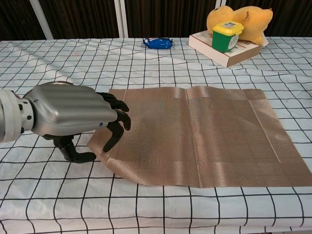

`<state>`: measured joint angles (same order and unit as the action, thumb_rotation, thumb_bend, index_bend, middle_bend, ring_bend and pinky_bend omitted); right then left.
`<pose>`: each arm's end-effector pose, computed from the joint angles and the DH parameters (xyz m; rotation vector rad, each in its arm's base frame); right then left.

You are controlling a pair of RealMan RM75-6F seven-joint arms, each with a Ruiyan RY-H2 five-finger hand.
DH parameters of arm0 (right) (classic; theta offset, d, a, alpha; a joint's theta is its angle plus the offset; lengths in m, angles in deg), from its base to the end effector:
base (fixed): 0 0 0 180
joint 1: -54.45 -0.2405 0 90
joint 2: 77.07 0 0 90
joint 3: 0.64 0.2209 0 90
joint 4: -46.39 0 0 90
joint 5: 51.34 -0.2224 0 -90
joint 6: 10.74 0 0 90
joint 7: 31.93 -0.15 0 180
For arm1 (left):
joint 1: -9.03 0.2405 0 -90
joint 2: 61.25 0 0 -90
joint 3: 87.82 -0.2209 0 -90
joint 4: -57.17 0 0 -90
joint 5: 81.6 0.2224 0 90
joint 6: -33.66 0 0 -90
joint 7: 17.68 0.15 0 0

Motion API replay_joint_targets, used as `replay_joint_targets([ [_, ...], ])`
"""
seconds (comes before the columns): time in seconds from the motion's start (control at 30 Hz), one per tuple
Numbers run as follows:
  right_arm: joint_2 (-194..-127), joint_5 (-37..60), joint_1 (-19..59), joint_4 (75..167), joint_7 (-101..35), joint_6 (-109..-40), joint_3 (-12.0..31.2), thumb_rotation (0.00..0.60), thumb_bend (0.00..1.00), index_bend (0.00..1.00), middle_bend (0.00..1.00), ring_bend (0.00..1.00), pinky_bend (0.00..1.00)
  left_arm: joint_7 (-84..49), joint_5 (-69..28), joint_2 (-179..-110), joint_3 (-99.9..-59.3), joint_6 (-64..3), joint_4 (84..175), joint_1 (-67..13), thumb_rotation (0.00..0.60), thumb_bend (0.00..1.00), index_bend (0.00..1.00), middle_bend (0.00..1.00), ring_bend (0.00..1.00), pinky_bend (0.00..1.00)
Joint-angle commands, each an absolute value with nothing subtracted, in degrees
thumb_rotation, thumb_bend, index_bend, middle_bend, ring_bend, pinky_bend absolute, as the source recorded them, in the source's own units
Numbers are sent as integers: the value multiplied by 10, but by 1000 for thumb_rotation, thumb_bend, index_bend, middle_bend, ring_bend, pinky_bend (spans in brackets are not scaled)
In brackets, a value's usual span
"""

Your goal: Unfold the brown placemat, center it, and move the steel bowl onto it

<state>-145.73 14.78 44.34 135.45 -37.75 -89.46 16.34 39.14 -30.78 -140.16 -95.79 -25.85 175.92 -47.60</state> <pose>-0.2973 -0.2581 0.1573 0.9880 -1.0288 1.0412 -0.0654 0.2038 -0.0370 -2.4178 -0.4918 -0.5424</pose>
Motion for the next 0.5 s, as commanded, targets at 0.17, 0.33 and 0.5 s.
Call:
replay_joint_targets([
  [0.17,-1457,147,444,1355,-377,-894,164,600,50,0,0,0,157,356,-281,-1404,-954,-249,1759,-468,600,0,164,70,23,51],
  [0.33,-1457,147,443,1355,-377,-894,163,600,50,0,0,0,157,318,-249,-1390,-953,-254,1775,-454,600,0,161,77,24,51],
  [0.5,-1457,148,444,1356,-377,-894,163,600,50,0,0,0,157,301,-210,-1367,-956,-287,1781,-430,600,0,186,95,23,52],
])
